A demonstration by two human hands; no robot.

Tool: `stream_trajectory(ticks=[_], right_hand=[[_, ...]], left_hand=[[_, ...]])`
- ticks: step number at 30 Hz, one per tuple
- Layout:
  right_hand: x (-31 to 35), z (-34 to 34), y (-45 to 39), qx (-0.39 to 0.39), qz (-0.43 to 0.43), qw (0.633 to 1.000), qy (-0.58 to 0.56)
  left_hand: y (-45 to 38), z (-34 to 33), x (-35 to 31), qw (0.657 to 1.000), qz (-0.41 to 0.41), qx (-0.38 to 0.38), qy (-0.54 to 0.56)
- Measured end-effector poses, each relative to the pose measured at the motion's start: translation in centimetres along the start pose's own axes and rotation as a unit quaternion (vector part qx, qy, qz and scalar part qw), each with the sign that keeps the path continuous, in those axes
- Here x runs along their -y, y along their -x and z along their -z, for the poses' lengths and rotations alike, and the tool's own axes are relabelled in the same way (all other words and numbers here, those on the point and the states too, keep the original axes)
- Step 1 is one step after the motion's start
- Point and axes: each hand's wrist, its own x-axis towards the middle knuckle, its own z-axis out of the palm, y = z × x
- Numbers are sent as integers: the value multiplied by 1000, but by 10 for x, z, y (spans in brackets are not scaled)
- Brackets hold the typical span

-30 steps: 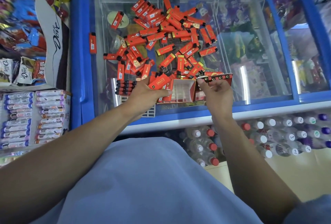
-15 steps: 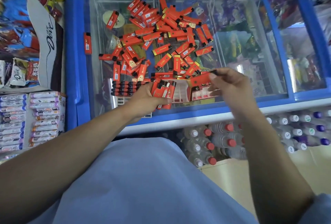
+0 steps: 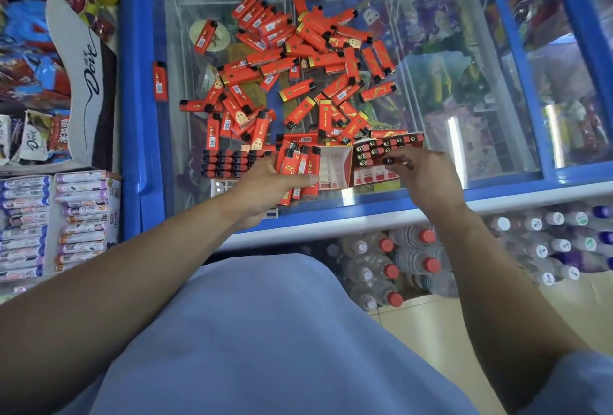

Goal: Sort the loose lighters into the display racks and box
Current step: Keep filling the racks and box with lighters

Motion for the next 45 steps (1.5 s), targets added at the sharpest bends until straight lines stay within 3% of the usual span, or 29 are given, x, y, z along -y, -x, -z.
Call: stream_trajectory(ticks=[7, 12, 17, 19, 21, 23, 25, 29, 33, 40, 45], right_hand=[[3, -7, 0, 21, 31, 997, 66], [2, -20, 3, -39, 14, 997, 65], [25, -18, 13, -125, -31, 991, -32], [51, -13, 15, -78, -63, 985, -142], [80, -12, 14, 50, -76, 964, -250], [100, -15, 11, 160, -53, 945, -280], [115, -18, 7, 203, -20, 938, -279], [125, -22, 0, 214, -79, 913, -337], [118, -27, -7, 165, -116, 917, -344], [137, -37, 1, 210, -68, 916, -336], [144, -59, 4, 272, -41, 920, -278]], left_hand=[[0, 0, 1, 1000, 11, -16, -6], [2, 3, 2, 1000, 2, -21, -7], [6, 7, 3, 999, -8, -32, 2], [7, 9, 4, 1000, -11, -25, -1], [9, 10, 5, 1000, -13, -16, -8], [11, 9, 5, 1000, -14, -5, -10], [13, 10, 4, 1000, -22, 1, -6], [18, 20, 4, 999, -34, -14, 5], [28, 39, 8, 996, -38, -70, 39], [45, 71, 26, 972, -45, -185, 137], [42, 82, 30, 966, -28, -214, 146]])
